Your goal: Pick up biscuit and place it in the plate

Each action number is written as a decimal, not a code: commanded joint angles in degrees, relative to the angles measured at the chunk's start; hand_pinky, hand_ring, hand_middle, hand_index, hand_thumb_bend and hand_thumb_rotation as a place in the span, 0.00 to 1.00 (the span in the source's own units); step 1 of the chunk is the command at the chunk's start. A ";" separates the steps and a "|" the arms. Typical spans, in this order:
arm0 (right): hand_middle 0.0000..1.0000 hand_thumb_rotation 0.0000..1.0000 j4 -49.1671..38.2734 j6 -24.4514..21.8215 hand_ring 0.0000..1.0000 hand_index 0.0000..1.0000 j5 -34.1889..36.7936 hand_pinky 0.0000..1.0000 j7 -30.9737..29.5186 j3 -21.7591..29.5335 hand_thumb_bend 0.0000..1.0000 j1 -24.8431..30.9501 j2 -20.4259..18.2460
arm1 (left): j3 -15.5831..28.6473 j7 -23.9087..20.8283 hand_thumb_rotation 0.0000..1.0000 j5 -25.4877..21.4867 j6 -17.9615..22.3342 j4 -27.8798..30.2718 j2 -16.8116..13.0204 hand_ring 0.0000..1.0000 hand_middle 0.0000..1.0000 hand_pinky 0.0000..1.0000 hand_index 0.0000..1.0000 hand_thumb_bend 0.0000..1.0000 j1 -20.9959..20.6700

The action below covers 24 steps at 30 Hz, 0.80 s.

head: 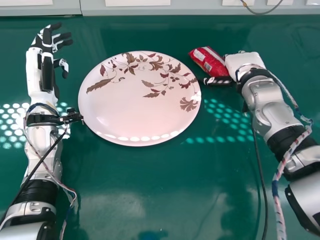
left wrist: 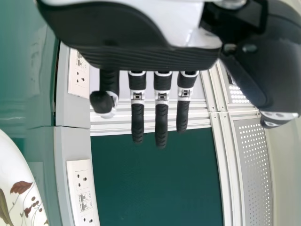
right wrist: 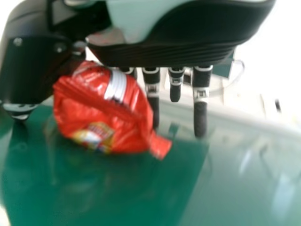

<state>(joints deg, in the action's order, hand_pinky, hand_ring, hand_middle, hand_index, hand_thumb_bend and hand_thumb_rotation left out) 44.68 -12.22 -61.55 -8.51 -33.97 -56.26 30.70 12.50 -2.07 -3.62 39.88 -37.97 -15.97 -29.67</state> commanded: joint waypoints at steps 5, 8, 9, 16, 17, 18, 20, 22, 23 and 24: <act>0.50 0.01 10.62 4.39 0.37 0.53 -2.13 0.21 8.55 -4.75 0.53 -1.58 -1.60 | 0.86 -0.02 1.00 -0.39 -0.52 2.10 0.39 0.72 0.73 0.00 0.82 0.91 3.54; 0.49 0.00 13.29 7.20 0.36 0.54 -0.57 0.21 12.96 -4.33 0.51 -2.35 -1.62 | 1.08 -0.43 1.00 -0.03 -0.72 3.15 0.21 0.71 0.72 0.00 0.82 0.92 4.09; 0.50 0.00 14.02 7.82 0.36 0.54 -0.38 0.22 14.26 -4.34 0.51 -2.57 -1.61 | 1.13 -0.43 1.00 -0.05 -0.86 3.57 0.18 0.71 0.73 0.00 0.82 0.91 4.26; 0.52 0.00 18.22 11.03 0.41 0.56 -0.29 0.27 20.05 -5.63 0.48 -4.19 -1.26 | 1.33 -0.36 1.00 -0.16 -1.24 5.23 0.23 0.70 0.73 0.00 0.80 0.88 4.87; 0.51 0.00 18.60 11.44 0.40 0.57 -0.32 0.27 20.73 -5.84 0.48 -4.37 -1.19 | 1.35 -0.31 1.00 -0.20 -1.25 5.23 0.22 0.71 0.73 0.00 0.81 0.87 4.83; 0.51 0.00 18.94 11.71 0.40 0.57 -0.29 0.27 21.17 -5.99 0.48 -4.52 -1.19 | 1.37 -0.27 1.00 -0.24 -1.26 5.20 0.22 0.71 0.73 0.00 0.81 0.88 4.79; 0.52 0.00 19.26 12.36 0.41 0.56 0.46 0.27 22.00 -5.64 0.49 -4.66 -1.17 | 1.36 -0.41 1.00 -0.20 -1.52 5.47 0.31 0.70 0.73 0.00 0.80 0.90 4.75; 0.52 0.00 19.38 12.36 0.41 0.55 0.80 0.28 22.91 -5.55 0.49 -4.75 -1.22 | 1.34 -0.30 1.00 -0.33 -1.50 5.63 0.40 0.70 0.72 0.00 0.79 0.91 4.68; 0.53 0.00 19.35 12.28 0.42 0.55 0.96 0.28 22.92 -5.54 0.49 -4.85 -1.27 | 1.31 -0.24 1.00 -0.39 -1.62 5.76 0.44 0.70 0.72 0.00 0.79 0.90 4.68; 0.53 0.00 19.23 12.15 0.41 0.55 1.11 0.28 22.93 -5.52 0.49 -4.93 -1.32 | 1.30 -0.18 1.00 -0.43 -1.60 5.74 0.46 0.70 0.72 0.00 0.80 0.87 4.63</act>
<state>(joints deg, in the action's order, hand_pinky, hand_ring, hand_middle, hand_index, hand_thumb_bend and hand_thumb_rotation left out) 63.69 -0.63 -61.10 14.33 -39.29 -61.35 29.54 13.25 -2.32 -3.62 38.44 -32.63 -15.97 -26.36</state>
